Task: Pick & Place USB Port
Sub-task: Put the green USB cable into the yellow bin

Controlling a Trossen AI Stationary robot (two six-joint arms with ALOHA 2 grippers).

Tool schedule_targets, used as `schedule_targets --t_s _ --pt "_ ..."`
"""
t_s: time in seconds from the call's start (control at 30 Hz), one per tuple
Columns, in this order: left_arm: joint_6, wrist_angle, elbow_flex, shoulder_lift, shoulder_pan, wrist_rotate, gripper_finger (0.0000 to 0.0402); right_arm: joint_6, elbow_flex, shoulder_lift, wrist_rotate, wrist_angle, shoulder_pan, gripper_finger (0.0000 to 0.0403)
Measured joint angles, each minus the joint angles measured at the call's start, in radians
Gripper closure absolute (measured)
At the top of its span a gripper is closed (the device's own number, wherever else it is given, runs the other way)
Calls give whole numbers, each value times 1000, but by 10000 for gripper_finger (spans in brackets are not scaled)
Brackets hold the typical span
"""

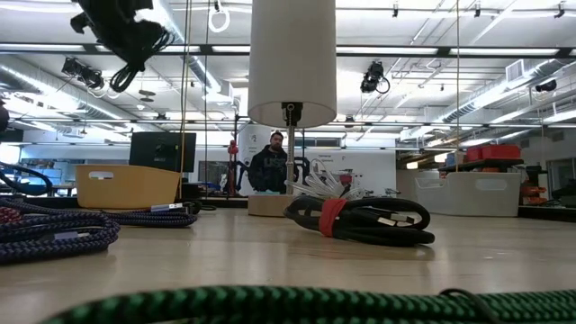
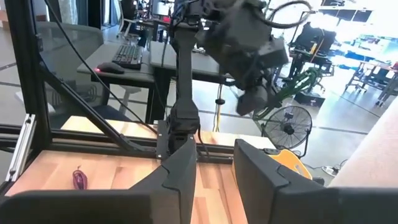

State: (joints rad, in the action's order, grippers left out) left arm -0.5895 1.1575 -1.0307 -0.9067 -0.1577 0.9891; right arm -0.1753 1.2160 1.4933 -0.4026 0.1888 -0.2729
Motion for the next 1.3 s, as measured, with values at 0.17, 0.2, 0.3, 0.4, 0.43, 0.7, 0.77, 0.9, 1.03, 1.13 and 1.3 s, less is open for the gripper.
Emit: schedule_targets --t_s 0.17,0.2,0.3,0.4,0.43,0.7,0.77,0.9,1.03,1.13,1.3 --pt "173 -151 89 -1 -190 -137 379 0 0 0 0 -23 0 293" --pt "208 -193 113 -1 -233 -180 379 0 0 0 0 -27 0 293" --pt "299 -323 179 -5 -363 -280 379 0 0 0 0 -33 0 293" --pt "341 -416 217 -11 -497 -379 379 1 0 0 0 -42 0 293" --pt "360 -435 226 -14 -542 -412 379 1 0 0 0 -45 0 293" --pt "416 -516 253 -90 -699 -538 379 1 0 0 0 -72 0 293" --pt "405 -524 255 -115 -692 -532 379 1 0 0 1 -74 0 293" --pt "389 -546 251 -181 -705 -537 379 13 1 -1 2 -84 0 293" --pt "365 -568 248 -266 -702 -489 379 29 1 -1 3 -96 -2 293" --pt "361 -576 254 -333 -735 -520 379 36 1 -1 3 -104 -2 293" --pt "302 -559 201 -428 -756 -478 379 42 1 -1 12 -127 -3 293"
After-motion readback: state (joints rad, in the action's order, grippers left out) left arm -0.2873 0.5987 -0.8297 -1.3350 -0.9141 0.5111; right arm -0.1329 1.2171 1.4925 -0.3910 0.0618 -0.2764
